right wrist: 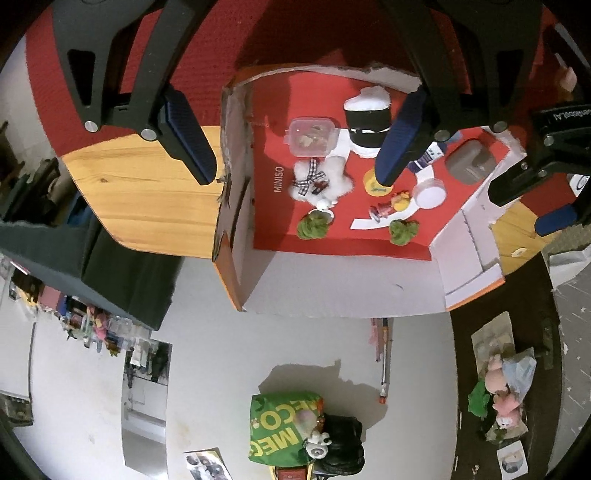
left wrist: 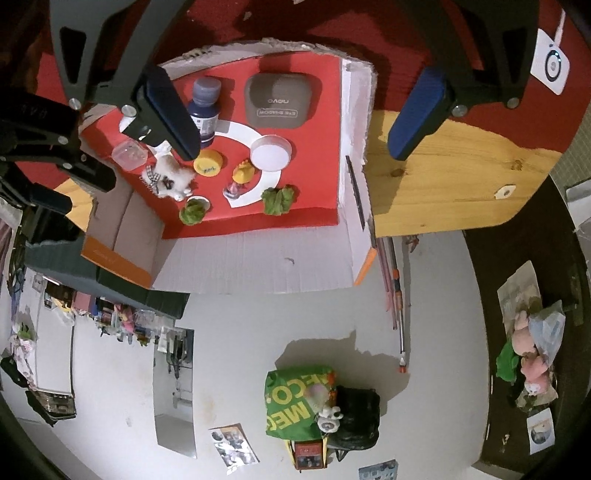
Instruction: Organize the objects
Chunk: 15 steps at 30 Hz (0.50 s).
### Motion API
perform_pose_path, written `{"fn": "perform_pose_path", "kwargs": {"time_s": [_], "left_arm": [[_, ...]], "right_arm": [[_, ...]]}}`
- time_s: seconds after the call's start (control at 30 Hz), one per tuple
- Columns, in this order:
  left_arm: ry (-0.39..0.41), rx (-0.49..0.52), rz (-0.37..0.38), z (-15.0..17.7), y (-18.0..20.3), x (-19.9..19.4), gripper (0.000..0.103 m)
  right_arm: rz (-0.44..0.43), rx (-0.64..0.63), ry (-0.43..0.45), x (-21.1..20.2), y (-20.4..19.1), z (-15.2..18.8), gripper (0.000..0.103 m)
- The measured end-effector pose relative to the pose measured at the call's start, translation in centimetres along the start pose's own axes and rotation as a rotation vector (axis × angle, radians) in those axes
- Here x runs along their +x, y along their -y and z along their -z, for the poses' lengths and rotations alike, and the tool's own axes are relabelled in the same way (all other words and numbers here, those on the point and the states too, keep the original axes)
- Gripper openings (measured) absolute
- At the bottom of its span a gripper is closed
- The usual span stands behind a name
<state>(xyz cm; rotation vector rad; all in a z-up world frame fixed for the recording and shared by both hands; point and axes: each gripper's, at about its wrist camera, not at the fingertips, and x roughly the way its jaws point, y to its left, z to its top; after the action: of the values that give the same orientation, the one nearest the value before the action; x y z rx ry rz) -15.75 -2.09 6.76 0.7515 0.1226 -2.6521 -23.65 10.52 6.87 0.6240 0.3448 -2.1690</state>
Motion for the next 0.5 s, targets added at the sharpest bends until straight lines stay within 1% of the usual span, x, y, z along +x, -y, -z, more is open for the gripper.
{"fn": "perform_pose_path", "kwargs": {"time_s": [0.2, 0.27, 0.37, 0.5], "left_arm": [[0.004, -0.029, -0.012, 0.9, -0.3, 0.7, 0.103], [-0.010, -0.036, -0.006, 0.9, -0.4, 1.0, 0.103], [0.000, -0.046, -0.014, 0.9, -0.5, 1.0, 0.103], [-0.017, -0.048, -0.019, 0.8, -0.5, 1.3, 0.103]], "right_arm": [[0.014, 0.013, -0.002, 0.9, 0.4, 0.4, 0.088], [0.007, 0.007, -0.004, 1.1, 0.3, 0.5, 0.088], [0.002, 0.009, -0.011, 1.3, 0.3, 0.5, 0.088], [0.001, 0.026, -0.026, 1.7, 0.7, 0.6, 0.088]]}}
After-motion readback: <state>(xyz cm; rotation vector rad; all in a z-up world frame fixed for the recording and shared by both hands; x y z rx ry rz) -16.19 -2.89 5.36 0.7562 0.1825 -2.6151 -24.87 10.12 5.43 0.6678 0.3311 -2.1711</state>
